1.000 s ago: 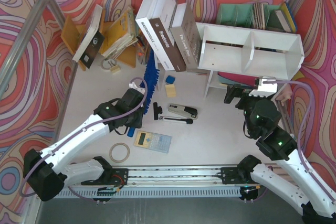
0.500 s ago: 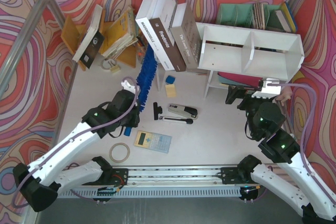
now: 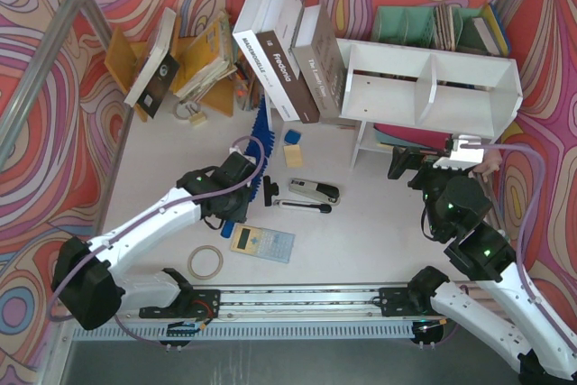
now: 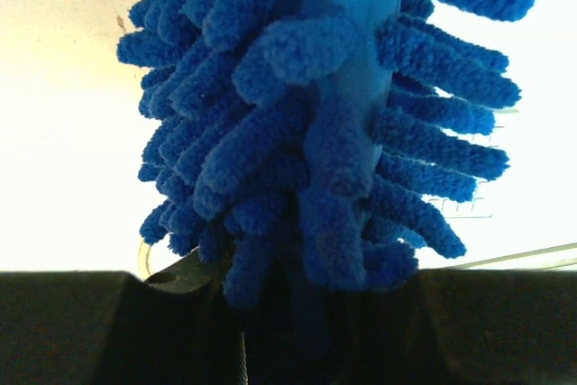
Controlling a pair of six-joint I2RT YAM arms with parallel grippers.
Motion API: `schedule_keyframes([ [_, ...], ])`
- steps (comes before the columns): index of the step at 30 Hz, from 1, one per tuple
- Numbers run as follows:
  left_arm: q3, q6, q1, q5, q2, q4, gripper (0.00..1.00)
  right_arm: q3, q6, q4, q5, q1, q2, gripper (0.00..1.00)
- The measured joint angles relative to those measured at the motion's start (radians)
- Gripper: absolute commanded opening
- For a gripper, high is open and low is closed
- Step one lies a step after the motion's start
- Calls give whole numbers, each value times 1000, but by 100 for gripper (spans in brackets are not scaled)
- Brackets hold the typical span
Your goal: Dust the bookshelf with a duster
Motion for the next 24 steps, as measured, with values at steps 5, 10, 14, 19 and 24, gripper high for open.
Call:
schedule_keyframes([
  [5,0,-1,11,-25,-50,-9,0,0,0,0,0,0,0,99],
  [10,-1,2,13,-51,-192,-2,0,0,0,0,0,0,0,99],
  [14,-2,8,13,-53,-243,19,0,0,0,0,0,0,0,99],
  [19,-3,12,13,-38,-205,27,0,0,0,0,0,0,1,99],
  [24,-3,11,13,-18,-106,25,0,0,0,0,0,0,0,99],
])
